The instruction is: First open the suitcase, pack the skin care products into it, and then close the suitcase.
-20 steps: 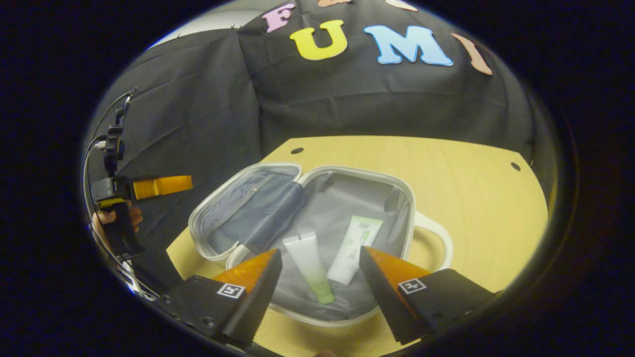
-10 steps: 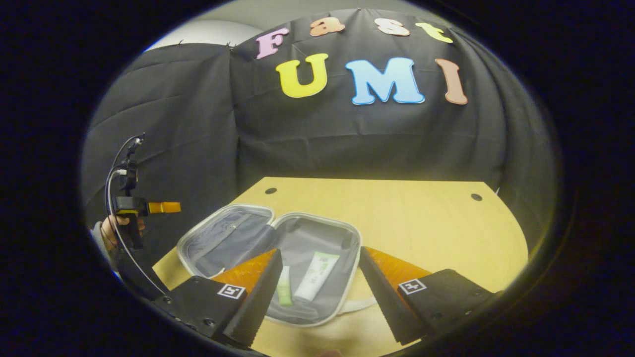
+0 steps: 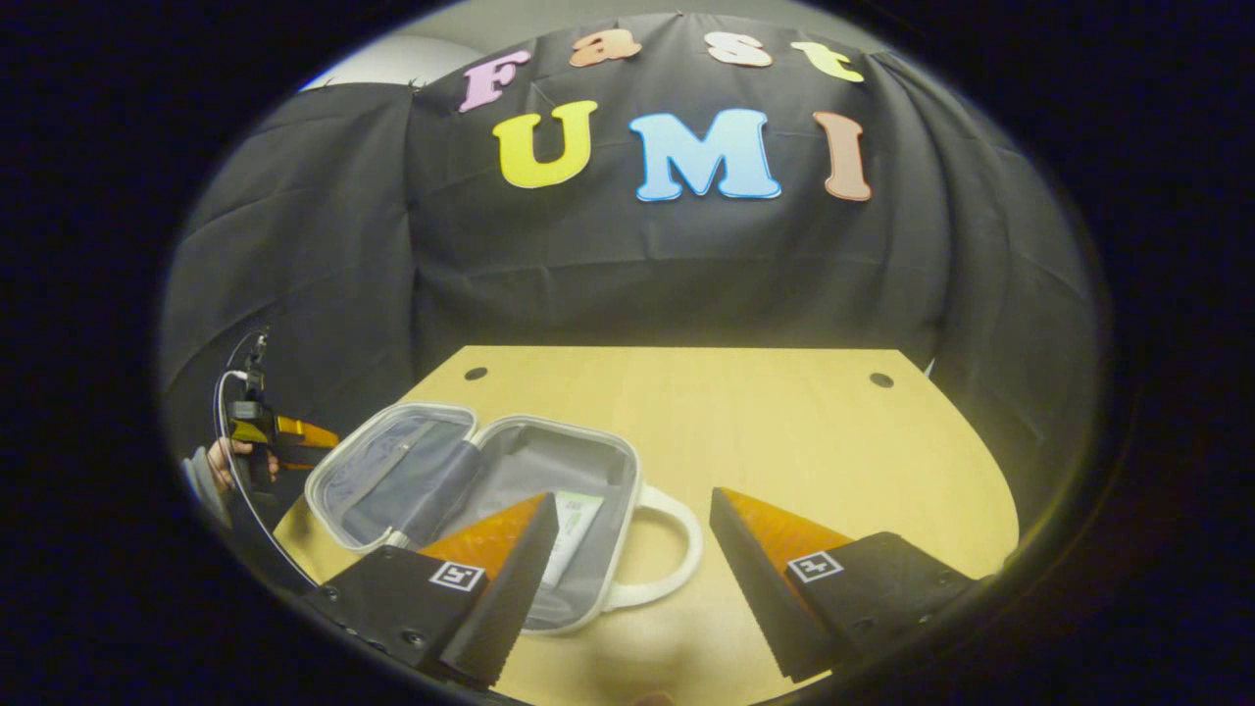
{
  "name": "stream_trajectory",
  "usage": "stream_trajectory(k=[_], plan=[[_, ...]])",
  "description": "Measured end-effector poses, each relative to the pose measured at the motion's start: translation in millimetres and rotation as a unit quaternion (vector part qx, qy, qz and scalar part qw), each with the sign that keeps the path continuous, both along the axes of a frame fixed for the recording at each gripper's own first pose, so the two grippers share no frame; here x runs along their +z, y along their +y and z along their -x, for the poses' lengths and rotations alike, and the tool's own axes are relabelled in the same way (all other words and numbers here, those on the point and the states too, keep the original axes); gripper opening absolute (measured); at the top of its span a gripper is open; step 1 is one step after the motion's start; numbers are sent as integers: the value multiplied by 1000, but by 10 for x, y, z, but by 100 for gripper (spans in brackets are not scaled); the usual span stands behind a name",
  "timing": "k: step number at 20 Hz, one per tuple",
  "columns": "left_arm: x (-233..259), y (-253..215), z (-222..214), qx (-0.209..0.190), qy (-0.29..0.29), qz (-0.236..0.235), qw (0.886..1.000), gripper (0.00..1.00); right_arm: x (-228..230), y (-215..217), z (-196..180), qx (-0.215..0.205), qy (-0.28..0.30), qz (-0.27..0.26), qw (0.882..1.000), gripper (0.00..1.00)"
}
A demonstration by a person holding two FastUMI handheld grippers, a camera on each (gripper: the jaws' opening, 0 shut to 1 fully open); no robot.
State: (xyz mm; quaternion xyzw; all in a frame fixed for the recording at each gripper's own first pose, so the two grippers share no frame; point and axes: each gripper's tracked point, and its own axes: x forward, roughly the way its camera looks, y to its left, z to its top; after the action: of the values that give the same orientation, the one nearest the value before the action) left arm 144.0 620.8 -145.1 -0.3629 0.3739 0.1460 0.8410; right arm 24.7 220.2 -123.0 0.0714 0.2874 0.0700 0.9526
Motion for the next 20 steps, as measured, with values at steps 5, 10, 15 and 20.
stream_trajectory(k=[5, 10, 15, 20], plan=[[-266, -54, -56, 26, 10, 53, 998, 74, 40, -129, -25, -16, 0, 4, 1000, 96], [-158, 1, -105, 37, -4, 27, 999, 20, 23, -258, -1, -32, 2, 0, 1000, 96], [394, -108, -128, 10, -17, -38, 999, 11, 114, -439, -54, -38, -19, 0, 999, 96], [1529, -450, -242, -9, -80, -97, 992, 10, 315, -725, -166, -41, -53, -9, 998, 96]])
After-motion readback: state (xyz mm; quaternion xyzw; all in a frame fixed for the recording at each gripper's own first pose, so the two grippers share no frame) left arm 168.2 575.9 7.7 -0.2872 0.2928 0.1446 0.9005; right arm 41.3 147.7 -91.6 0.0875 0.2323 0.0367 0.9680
